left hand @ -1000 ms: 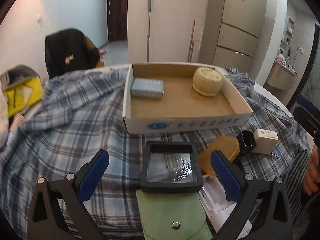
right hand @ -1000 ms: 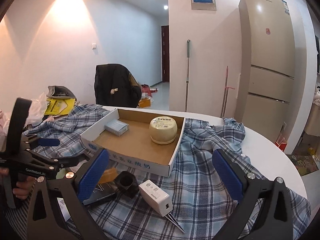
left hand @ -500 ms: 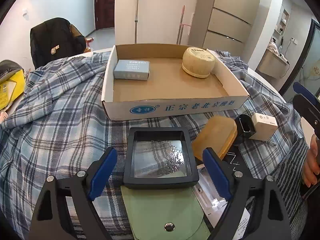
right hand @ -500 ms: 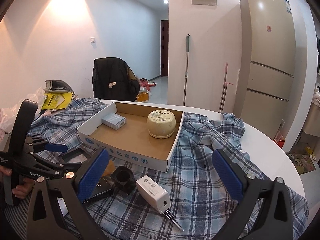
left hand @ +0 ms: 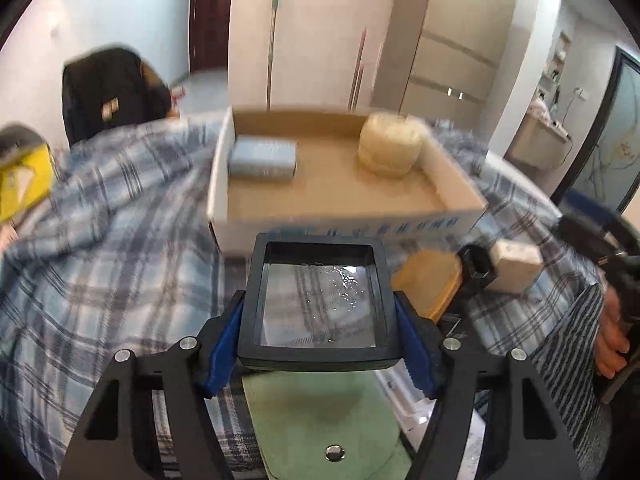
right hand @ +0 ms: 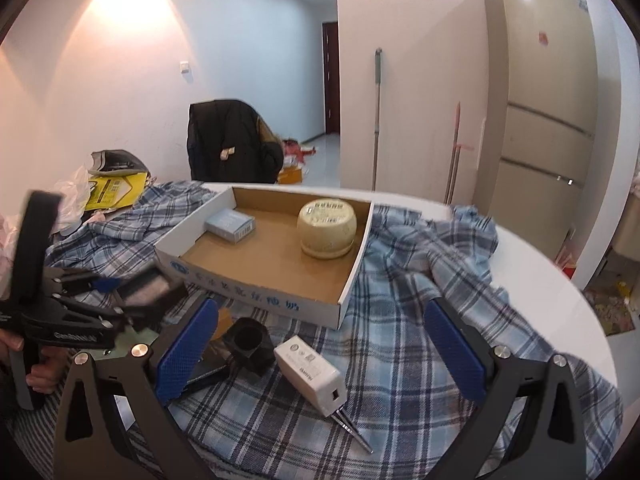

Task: Organize rigid objects
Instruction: 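Grasp the black square frame with the left tool while the right tool grasps the small white box, then lower the black frame into the tray with the left tool while the right tool lowers the white box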

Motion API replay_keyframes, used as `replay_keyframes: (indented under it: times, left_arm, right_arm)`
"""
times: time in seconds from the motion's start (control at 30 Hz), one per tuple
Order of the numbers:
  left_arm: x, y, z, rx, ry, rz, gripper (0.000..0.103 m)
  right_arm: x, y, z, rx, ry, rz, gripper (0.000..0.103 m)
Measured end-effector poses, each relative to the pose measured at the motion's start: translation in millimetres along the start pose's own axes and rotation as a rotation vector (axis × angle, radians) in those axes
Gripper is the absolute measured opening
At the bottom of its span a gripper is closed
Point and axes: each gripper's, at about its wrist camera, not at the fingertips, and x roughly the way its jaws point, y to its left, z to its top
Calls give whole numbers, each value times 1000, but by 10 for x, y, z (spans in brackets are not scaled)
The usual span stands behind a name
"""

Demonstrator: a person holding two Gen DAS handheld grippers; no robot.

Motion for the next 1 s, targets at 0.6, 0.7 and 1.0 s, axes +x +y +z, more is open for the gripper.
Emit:
replay_keyframes:
  times: [0.6, 0.7, 1.0]
  left_arm:
    - [-579, -213, -14, 109, -343, 65, 72]
    - [-582, -202, -32, 102, -343, 64, 72]
    - [-625, -219, -50, 106, -370, 79, 72]
  right_arm:
    - [464, 110, -206, -108, 301, -35, 50]
    - [519, 108, -228, -102, 337, 10, 34]
    - [457, 125, -240, -109, 311, 14, 21]
